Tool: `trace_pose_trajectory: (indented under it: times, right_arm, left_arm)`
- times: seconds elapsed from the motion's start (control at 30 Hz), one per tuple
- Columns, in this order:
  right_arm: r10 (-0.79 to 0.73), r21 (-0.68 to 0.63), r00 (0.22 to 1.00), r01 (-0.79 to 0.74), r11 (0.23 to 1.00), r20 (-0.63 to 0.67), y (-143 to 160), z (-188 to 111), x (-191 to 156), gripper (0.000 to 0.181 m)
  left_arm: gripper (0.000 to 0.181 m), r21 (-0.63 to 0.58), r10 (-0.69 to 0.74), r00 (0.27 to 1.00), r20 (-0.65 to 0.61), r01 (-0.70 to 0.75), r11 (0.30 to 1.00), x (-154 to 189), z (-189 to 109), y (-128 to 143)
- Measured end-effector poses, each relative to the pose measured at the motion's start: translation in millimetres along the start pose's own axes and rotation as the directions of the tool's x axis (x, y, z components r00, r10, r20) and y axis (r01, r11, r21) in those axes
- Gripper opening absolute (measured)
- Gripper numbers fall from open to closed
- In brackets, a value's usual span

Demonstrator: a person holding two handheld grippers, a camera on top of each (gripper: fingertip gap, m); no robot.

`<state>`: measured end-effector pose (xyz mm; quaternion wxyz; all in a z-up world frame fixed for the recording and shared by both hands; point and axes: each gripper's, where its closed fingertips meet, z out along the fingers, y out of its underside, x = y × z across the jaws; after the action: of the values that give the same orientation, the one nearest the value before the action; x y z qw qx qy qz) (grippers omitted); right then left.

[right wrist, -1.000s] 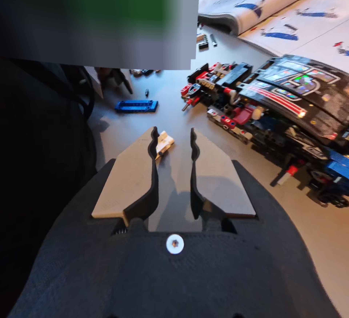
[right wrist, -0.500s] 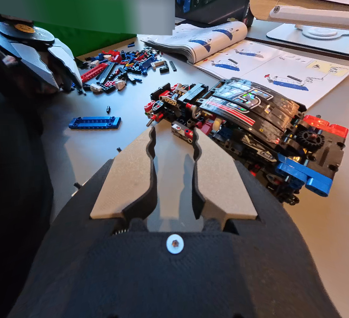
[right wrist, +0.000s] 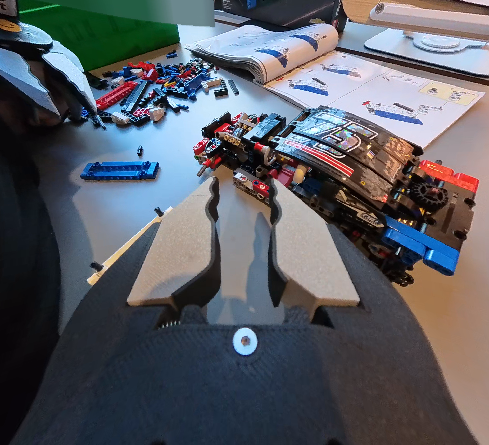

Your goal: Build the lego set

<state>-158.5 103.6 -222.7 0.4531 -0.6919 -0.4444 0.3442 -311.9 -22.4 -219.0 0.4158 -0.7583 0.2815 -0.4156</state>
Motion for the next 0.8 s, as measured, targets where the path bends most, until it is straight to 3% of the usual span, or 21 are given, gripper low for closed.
trace_pose_trajectory:
  times: [0.6,0.8]
  right_arm:
    - [-0.015,0.033,1.0,0.015,0.999,0.005,-3,-6,-3,0.036]
    - [0.098,-0.197,0.952,-0.041,0.98,0.289,32,-21,-60,0.029]
  left_arm:
    - [0.029,0.0,0.017,1.0,-0.004,-0.017,1.0,2,0,-1]
    - [0.032,0.003,0.036,0.999,0.007,-0.036,0.999,3,1,-1]
